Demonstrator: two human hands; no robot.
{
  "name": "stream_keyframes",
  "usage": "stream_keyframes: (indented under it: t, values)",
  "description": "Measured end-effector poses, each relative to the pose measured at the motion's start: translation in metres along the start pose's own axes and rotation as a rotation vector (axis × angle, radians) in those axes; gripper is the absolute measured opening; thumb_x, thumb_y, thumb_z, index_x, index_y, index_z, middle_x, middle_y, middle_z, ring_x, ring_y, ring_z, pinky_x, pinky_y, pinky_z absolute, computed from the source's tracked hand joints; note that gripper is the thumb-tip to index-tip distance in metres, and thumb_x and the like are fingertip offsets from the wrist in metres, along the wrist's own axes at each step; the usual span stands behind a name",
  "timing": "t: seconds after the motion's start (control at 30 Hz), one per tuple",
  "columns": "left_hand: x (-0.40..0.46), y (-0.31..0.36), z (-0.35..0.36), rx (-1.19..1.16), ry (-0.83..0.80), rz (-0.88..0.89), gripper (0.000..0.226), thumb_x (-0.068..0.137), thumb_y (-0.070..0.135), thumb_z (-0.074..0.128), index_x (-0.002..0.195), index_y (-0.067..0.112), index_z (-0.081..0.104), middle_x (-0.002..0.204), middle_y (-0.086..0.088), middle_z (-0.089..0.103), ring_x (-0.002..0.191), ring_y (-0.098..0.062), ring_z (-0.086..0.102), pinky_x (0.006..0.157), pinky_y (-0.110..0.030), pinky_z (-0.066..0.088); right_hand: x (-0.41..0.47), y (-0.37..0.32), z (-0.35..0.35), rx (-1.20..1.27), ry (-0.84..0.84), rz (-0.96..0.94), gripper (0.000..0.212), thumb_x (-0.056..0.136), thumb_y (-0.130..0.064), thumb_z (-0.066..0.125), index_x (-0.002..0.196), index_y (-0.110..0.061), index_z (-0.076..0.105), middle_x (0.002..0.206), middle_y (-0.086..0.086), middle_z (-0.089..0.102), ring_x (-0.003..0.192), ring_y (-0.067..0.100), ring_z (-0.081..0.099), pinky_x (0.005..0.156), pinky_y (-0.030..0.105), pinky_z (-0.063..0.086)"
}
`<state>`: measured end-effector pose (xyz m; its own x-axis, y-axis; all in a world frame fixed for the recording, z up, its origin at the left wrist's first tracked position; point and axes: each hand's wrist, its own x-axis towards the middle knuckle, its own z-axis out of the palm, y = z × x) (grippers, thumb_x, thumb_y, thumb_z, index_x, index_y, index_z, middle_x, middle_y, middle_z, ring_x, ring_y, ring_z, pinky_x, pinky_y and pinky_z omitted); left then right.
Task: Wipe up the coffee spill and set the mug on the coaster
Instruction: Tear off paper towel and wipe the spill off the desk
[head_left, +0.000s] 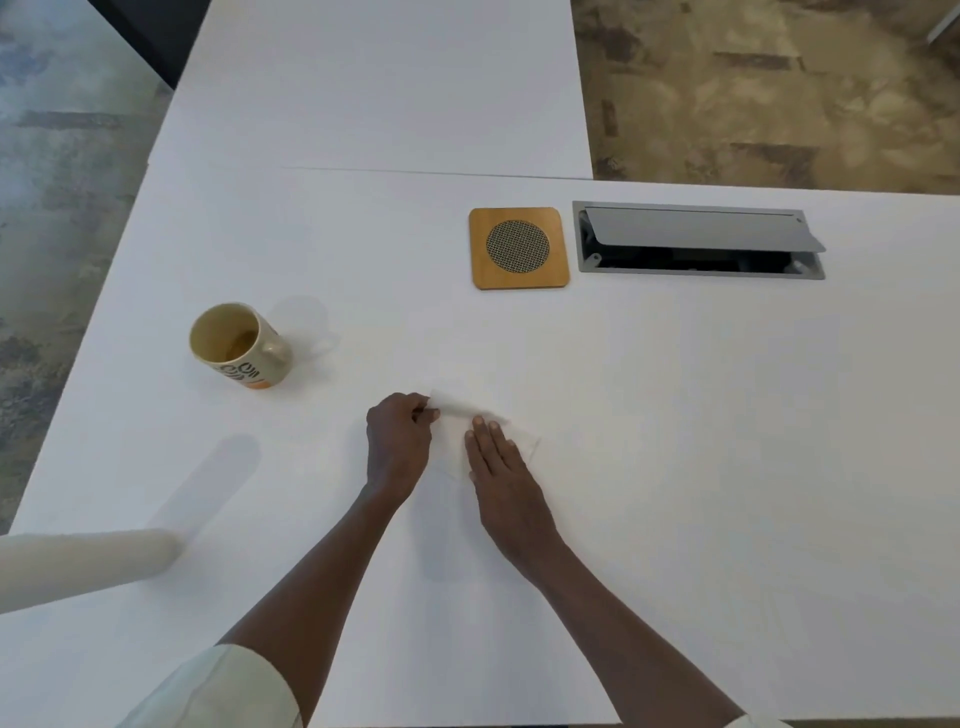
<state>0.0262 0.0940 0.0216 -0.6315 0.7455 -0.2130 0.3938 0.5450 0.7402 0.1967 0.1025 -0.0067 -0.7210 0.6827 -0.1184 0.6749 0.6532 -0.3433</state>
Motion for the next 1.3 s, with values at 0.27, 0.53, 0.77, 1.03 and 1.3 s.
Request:
stream_keyframes:
  t: [0.27,0.53,0.77,1.03,1.3]
  values:
    - [0.004,-0.011,0.005,-0.121,0.054,0.113,0.034,0.095,-0.002,0.059,0.128,0.004,0.062,0.126,-0.010,0.067,0.100,-0.017,0.070,0.088,-0.021,0.055,0.010,-0.016,-0.007,-0.018,0.004,0.119,0.066,0.090,-0.007,0.033,0.154,-0.007,0.018,0.164,0.014,0.008,0.151,0.031,0.013,0.119,0.046,0.024]
    - [-0.068,-0.089,-0.031,0.087,0.262,0.096,0.032,0.100,0.003,0.051,0.131,0.008,0.057,0.140,-0.012,0.060,0.132,-0.030,0.055,0.111,-0.041,0.044,0.029,-0.007,-0.012,-0.056,-0.184,0.050,0.076,0.090,-0.027,0.042,0.156,-0.012,0.008,0.166,0.003,-0.004,0.153,0.024,-0.001,0.121,0.051,0.013]
    - [-0.103,-0.131,-0.045,0.281,0.255,0.011,0.050,0.100,0.031,0.040,0.141,0.004,0.047,0.161,-0.010,0.037,0.153,-0.026,0.027,0.124,-0.040,0.022,0.039,-0.016,-0.001,-0.036,-0.077,0.100,0.057,0.102,-0.030,0.033,0.155,-0.025,0.012,0.166,0.003,-0.003,0.152,0.028,0.000,0.118,0.058,0.007]
    - [-0.102,-0.135,-0.041,0.302,0.257,0.000,0.052,0.100,0.035,0.034,0.142,0.006,0.047,0.163,-0.007,0.035,0.154,-0.021,0.024,0.126,-0.037,0.018,0.042,-0.015,0.012,0.042,-0.003,0.077,0.051,0.105,-0.022,0.033,0.154,-0.019,0.022,0.165,0.006,0.010,0.152,0.030,0.006,0.121,0.053,0.008]
    - [-0.103,-0.132,-0.041,0.298,0.273,0.011,0.051,0.100,0.031,0.036,0.142,0.004,0.048,0.162,-0.009,0.036,0.154,-0.022,0.025,0.126,-0.039,0.019,0.040,-0.013,0.016,0.079,-0.012,0.008,0.052,0.105,-0.012,0.029,0.155,-0.008,0.015,0.164,0.011,0.003,0.152,0.028,0.001,0.124,0.044,0.005]
